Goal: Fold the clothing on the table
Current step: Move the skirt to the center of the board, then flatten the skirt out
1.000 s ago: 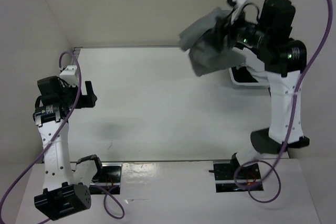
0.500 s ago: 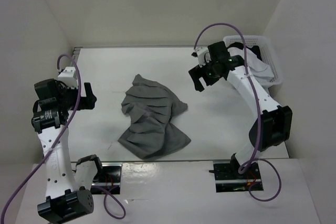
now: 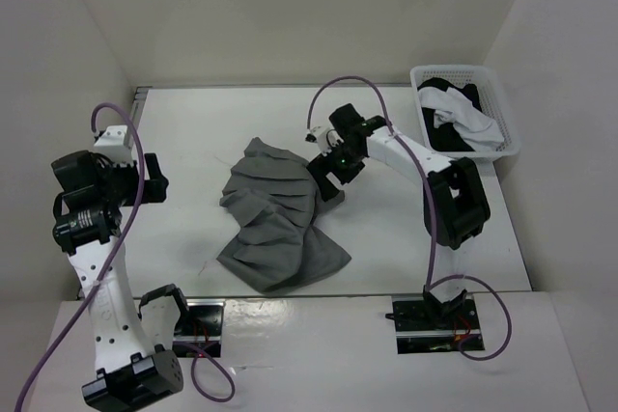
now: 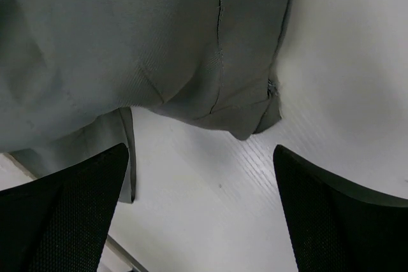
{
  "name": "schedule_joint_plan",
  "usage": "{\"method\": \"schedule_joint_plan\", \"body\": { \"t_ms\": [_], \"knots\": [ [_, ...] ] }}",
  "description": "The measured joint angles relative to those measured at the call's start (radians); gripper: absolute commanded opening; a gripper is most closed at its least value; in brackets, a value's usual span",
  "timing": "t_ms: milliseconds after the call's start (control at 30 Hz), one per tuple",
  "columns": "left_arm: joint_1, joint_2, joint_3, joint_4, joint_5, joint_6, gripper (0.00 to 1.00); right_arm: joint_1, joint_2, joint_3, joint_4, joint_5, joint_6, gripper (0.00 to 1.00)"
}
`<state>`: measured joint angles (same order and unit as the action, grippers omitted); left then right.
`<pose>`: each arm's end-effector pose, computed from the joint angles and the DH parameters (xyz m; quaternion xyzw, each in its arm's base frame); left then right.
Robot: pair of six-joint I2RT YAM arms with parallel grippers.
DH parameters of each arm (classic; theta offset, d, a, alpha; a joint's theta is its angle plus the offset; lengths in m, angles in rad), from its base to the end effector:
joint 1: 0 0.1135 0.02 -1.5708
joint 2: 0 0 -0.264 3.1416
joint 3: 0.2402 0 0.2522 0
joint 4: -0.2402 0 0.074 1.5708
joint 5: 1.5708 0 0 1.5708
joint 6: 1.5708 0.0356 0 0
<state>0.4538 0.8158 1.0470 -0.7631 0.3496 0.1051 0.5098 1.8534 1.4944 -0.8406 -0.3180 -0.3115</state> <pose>0.1459 0.0576 0.3658 -0.0633 0.8569 -0.0103 0.5115 0.3290 0.1967 0.2367 -0.4142 0.8781 0.1729 0.1659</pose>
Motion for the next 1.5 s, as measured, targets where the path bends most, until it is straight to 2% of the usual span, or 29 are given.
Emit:
{"method": "schedule_joint_plan", "body": {
  "t_ms": [200, 400, 500, 533, 600, 733, 900, 1067, 1233, 1300, 1367, 1400, 1467, 1500],
  "knots": [
    [0.016, 0.0, 0.0, 0.0, 0.0, 0.0, 1.0, -0.003, 0.065, -0.06, 0.041, -0.045, -0.007, 0.98],
    [0.026, 0.0, 0.0, 0.0, 0.0, 0.0, 1.0, -0.002, 0.159, -0.059, 0.089, -0.056, -0.026, 0.85],
    [0.027, 0.001, 0.0, 0.0, 0.001, 0.0, 1.0, 0.0, 0.183, -0.032, 0.108, -0.063, -0.028, 0.61],
    [0.027, 0.001, 0.0, -0.001, 0.001, 0.0, 1.0, 0.0, 0.19, -0.026, 0.115, -0.06, -0.026, 0.29],
    [0.027, 0.001, 0.0, 0.0, 0.001, 0.0, 1.0, 0.002, 0.212, -0.006, 0.119, -0.051, -0.014, 0.0],
    [0.034, 0.001, 0.0, -0.001, 0.008, 0.0, 1.0, 0.009, 0.254, 0.053, 0.122, -0.016, 0.001, 0.0],
    [0.035, 0.001, 0.0, -0.001, 0.015, 0.0, 1.0, 0.003, 0.256, 0.146, 0.106, 0.132, 0.004, 0.0],
    [0.035, 0.001, 0.0, -0.001, 0.018, 0.0, 1.0, -0.056, 0.224, 0.439, 0.074, 0.242, 0.003, 0.0],
    [0.035, 0.001, 0.0, -0.002, 0.019, 0.0, 1.0, -0.079, 0.074, 0.75, 0.053, 0.317, -0.005, 0.0],
    [0.035, 0.001, 0.0, -0.002, 0.02, 0.0, 1.0, -0.036, 0.0, 0.831, 0.044, 0.343, -0.022, 0.0],
    [0.035, 0.0, 0.0, -0.002, 0.02, 0.0, 1.0, 0.031, -0.061, 0.842, 0.04, 0.365, -0.04, 0.01],
    [0.035, 0.0, 0.0, -0.002, 0.021, 0.0, 1.0, 0.087, -0.095, 0.832, 0.037, 0.376, -0.051, 0.07],
    [0.035, 0.0, 0.0, -0.002, 0.021, 0.0, 1.0, 0.187, -0.153, 0.758, 0.053, 0.395, -0.071, 0.1],
    [0.035, -0.001, 0.0, -0.003, 0.021, 0.0, 1.0, 0.273, -0.192, 0.657, 0.056, 0.417, -0.079, 0.19]
  ]
}}
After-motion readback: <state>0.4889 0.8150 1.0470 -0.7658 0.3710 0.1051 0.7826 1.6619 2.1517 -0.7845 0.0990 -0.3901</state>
